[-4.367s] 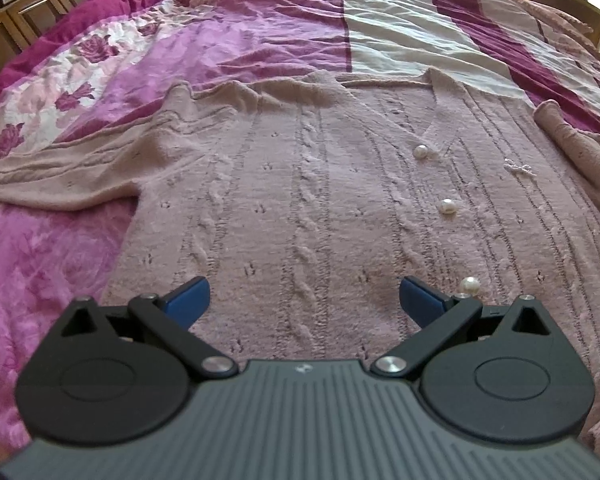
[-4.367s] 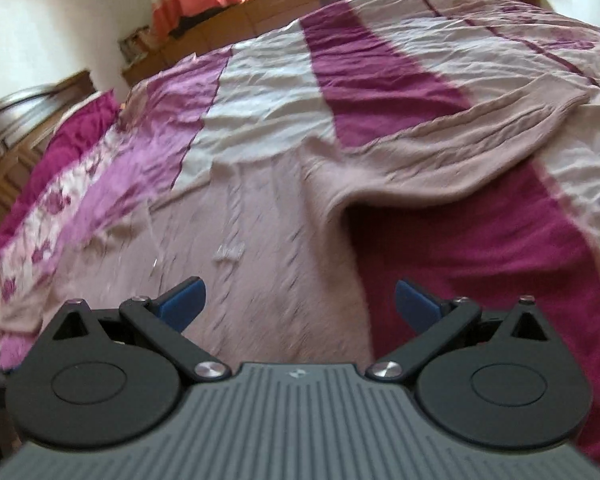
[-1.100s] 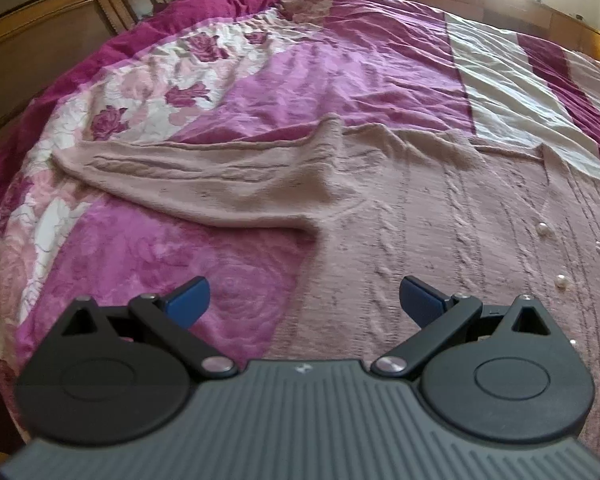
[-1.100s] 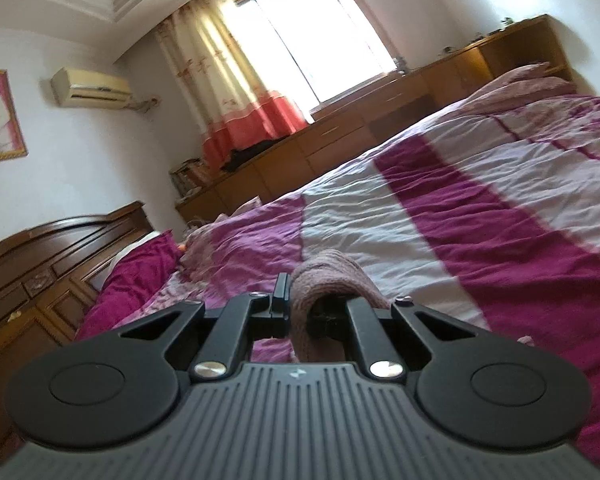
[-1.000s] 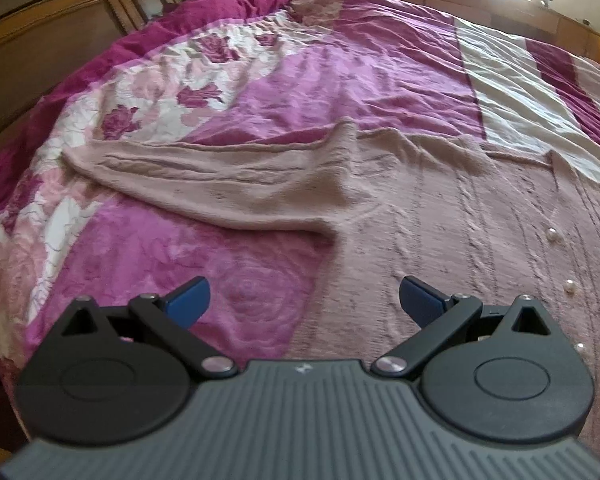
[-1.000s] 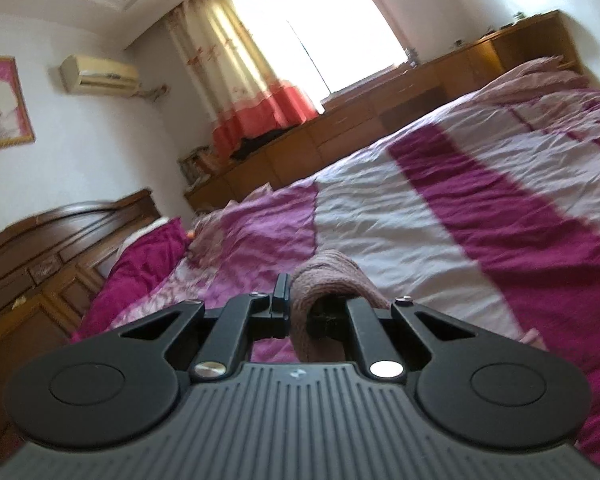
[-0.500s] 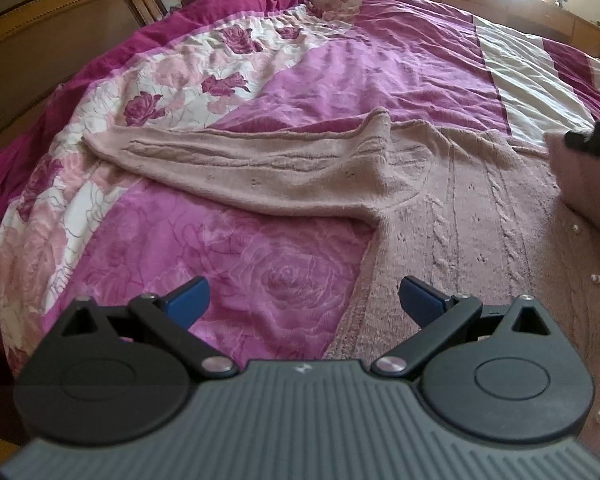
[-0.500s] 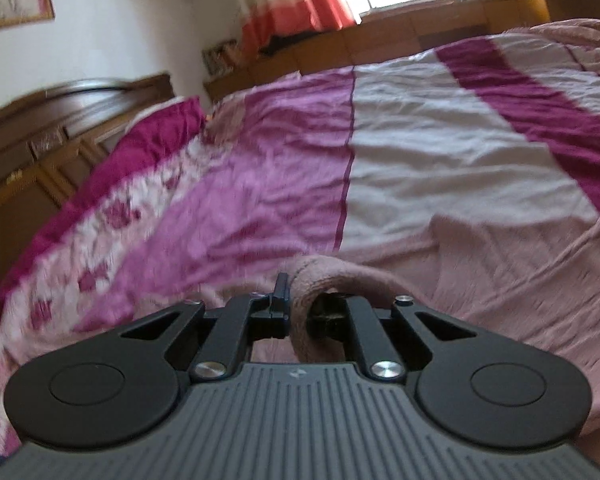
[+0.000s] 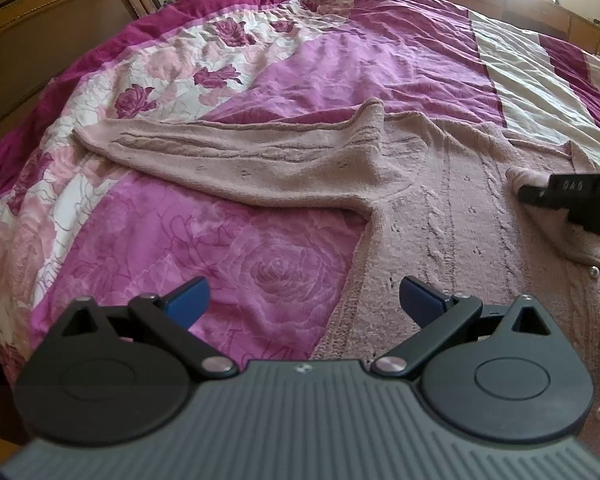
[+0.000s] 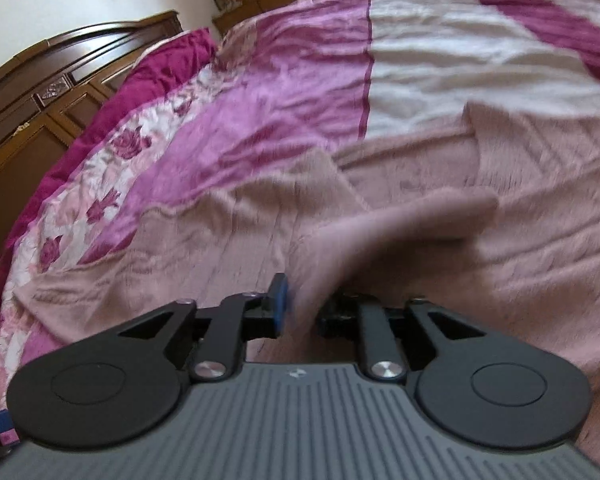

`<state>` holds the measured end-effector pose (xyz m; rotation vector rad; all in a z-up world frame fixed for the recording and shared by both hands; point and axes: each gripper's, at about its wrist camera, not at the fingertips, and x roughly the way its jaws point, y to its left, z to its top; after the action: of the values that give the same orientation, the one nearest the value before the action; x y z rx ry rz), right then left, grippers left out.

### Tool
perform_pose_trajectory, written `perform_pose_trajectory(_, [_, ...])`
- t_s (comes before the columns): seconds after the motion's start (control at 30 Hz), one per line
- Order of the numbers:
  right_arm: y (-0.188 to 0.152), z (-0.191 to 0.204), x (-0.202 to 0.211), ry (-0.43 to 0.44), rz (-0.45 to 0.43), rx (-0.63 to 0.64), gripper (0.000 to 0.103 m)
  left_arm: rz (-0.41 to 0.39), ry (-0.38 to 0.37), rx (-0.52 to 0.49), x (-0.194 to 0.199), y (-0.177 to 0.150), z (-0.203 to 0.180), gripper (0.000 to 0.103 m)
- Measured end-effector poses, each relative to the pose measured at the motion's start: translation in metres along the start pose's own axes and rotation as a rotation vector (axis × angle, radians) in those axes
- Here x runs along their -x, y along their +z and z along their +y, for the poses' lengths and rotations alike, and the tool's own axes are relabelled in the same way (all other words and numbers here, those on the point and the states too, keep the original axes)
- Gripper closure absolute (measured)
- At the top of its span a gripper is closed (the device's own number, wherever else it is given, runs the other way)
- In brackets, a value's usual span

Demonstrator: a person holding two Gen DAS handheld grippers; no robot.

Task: Fold small clothes
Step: 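Lift the sleeve with the right gripper, fold it across the body, open, then move the left gripper to the folded sleeve cuff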

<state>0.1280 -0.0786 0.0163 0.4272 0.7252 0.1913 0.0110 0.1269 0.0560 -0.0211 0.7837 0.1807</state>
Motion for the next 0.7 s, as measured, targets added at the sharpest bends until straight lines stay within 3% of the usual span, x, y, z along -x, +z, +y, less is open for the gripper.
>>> perform_pose_trajectory(0.13, [-0.005,0.002,0.011,0.058,0.012,-0.003,0.045,-0.010,-0.008,-0.012,0.003,0.003,-0.004,0.000])
perform_pose_trajectory(0.43, [-0.002,-0.010,0.073,0.069,-0.011,0.007,0.035,-0.044,-0.049,-0.056,0.008,0.013,-0.026,0.000])
perform_pose_trajectory(0.7, [0.000,-0.049,0.127,-0.086,-0.093,0.021,0.032,-0.084,-0.096,-0.128,0.010,0.024,-0.058,0.000])
